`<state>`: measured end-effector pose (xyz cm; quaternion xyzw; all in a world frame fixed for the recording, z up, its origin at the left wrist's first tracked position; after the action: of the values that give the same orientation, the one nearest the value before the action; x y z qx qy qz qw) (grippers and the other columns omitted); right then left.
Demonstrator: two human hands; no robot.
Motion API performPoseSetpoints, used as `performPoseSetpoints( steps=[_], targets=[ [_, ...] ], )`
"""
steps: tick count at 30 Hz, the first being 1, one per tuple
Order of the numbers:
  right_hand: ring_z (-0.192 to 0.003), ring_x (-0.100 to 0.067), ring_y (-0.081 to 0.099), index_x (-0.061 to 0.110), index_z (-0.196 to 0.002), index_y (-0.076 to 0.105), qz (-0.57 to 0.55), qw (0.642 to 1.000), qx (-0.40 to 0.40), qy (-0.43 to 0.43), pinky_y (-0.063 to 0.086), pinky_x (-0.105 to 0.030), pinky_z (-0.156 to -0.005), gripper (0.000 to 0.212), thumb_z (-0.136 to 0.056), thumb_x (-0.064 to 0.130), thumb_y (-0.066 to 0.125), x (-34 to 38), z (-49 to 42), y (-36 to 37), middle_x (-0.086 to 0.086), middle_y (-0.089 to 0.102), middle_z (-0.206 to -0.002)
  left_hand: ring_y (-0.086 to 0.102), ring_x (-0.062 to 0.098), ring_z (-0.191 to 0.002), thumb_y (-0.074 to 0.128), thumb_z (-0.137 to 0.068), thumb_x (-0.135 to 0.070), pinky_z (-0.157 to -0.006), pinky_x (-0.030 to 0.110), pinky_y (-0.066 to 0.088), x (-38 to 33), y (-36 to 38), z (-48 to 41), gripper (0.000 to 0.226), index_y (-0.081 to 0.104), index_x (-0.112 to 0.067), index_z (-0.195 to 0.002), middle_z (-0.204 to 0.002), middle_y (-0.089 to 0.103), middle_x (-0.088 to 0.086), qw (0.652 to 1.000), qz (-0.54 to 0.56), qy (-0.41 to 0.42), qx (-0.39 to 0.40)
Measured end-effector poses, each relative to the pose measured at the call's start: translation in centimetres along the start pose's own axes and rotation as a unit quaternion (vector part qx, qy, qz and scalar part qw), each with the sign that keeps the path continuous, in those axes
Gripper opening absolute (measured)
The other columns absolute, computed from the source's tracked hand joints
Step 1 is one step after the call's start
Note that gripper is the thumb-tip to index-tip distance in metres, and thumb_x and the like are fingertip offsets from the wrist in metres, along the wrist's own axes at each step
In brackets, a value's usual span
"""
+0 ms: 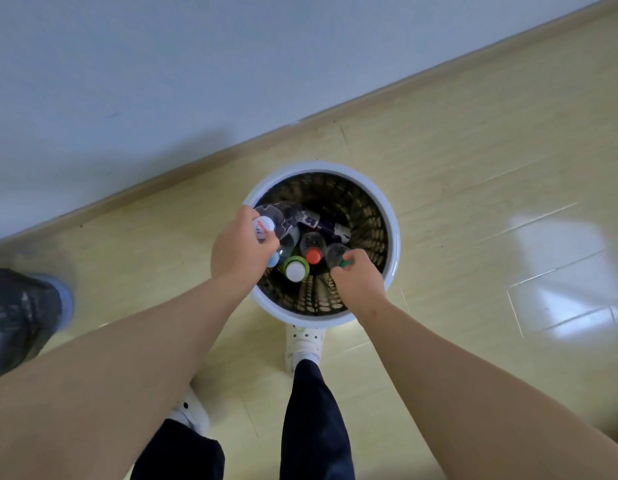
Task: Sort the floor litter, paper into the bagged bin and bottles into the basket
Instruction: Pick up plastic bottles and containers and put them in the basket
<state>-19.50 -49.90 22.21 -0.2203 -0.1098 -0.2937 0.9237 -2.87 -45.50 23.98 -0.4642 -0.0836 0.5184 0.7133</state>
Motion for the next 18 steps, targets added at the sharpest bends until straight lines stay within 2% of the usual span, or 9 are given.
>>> performPoseSetpoints(
  steps=[3, 5, 8, 12, 14, 18],
  targets=[
    [-0.095, -0.020, 0.049, 0.017, -0.132, 0.041, 0.031, 0.999, -0.014, -0.022, 0.037, -0.027, -0.077, 0.041, -0.092, 0.021, 0.049, 0.1, -2.1, 0.2, -0.007, 0.050, -0.128, 0.052, 0.026, -0.080, 0.055, -0.086, -0.021, -0.064, 0.032, 0.038, 0.3, 0.7, -0.5, 0.023, 0.051, -0.011, -0.106, -0.089, 0.059, 0.005, 1.000, 0.023, 0.011, -0.015],
    [-0.099, -0.022, 0.052, 0.016, -0.130, 0.043, 0.054, 0.998, -0.025, -0.033, 0.041, -0.030, -0.077, 0.040, -0.091, 0.021, 0.048, 0.3, -4.0, 0.8, -0.008, 0.052, -0.125, 0.052, 0.023, -0.078, 0.057, -0.085, -0.021, -0.065, 0.031, 0.039, 0.5, 1.3, -1.0, 0.022, 0.052, -0.012, -0.104, -0.087, 0.059, 0.002, 0.998, 0.050, 0.022, -0.031],
    [-0.110, -0.030, 0.052, 0.015, -0.128, 0.046, 0.095, 0.994, -0.039, -0.047, 0.047, -0.040, -0.091, 0.040, -0.088, 0.021, 0.047, 0.9, -7.5, 2.3, -0.012, 0.052, -0.125, 0.051, 0.017, -0.076, 0.060, -0.083, -0.022, -0.065, 0.026, 0.036, 1.1, 2.0, -1.9, 0.021, 0.054, -0.016, -0.102, -0.082, 0.059, -0.003, 0.995, 0.072, 0.046, -0.060],
    [-0.119, -0.036, 0.048, 0.015, -0.128, 0.049, 0.136, 0.989, -0.048, -0.033, 0.042, -0.043, -0.101, 0.040, -0.088, 0.023, 0.047, 1.9, -12.6, 4.8, -0.016, 0.053, -0.128, 0.050, 0.013, -0.066, 0.064, -0.079, -0.019, -0.056, 0.017, 0.034, 2.3, 2.8, -2.8, 0.018, 0.055, -0.018, -0.094, -0.065, 0.052, -0.010, 0.990, 0.071, 0.095, -0.082],
    [-0.123, -0.036, 0.045, 0.017, -0.129, 0.048, 0.189, 0.981, -0.043, -0.029, 0.038, -0.045, -0.105, 0.042, -0.088, 0.024, 0.048, 2.2, -14.8, 6.0, -0.014, 0.052, -0.132, 0.048, 0.012, -0.062, 0.067, -0.077, -0.017, -0.058, 0.014, 0.035, 2.6, 2.9, -3.1, 0.018, 0.053, -0.022, -0.089, -0.061, 0.048, -0.012, 0.988, 0.077, 0.101, -0.090],
    [-0.136, -0.032, 0.027, 0.017, -0.142, 0.032, 0.270, 0.962, -0.018, -0.039, 0.025, -0.048, -0.109, 0.053, -0.093, 0.033, 0.046, 2.3, -18.8, 7.5, -0.009, 0.034, -0.148, 0.049, 0.010, -0.058, 0.071, -0.073, -0.015, -0.055, 0.014, 0.036, 2.9, 3.6, -3.4, 0.021, 0.054, -0.022, -0.084, -0.057, 0.048, -0.010, 0.983, 0.092, 0.117, -0.109]
  ],
)
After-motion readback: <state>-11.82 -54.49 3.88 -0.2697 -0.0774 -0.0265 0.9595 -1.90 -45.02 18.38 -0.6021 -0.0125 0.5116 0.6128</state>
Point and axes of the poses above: each hand's wrist, its own z-axis away from the middle knuckle, its own y-axis out of the palm, x = y × z, the point moved 1 cm from there along -z, towards the middle knuckle
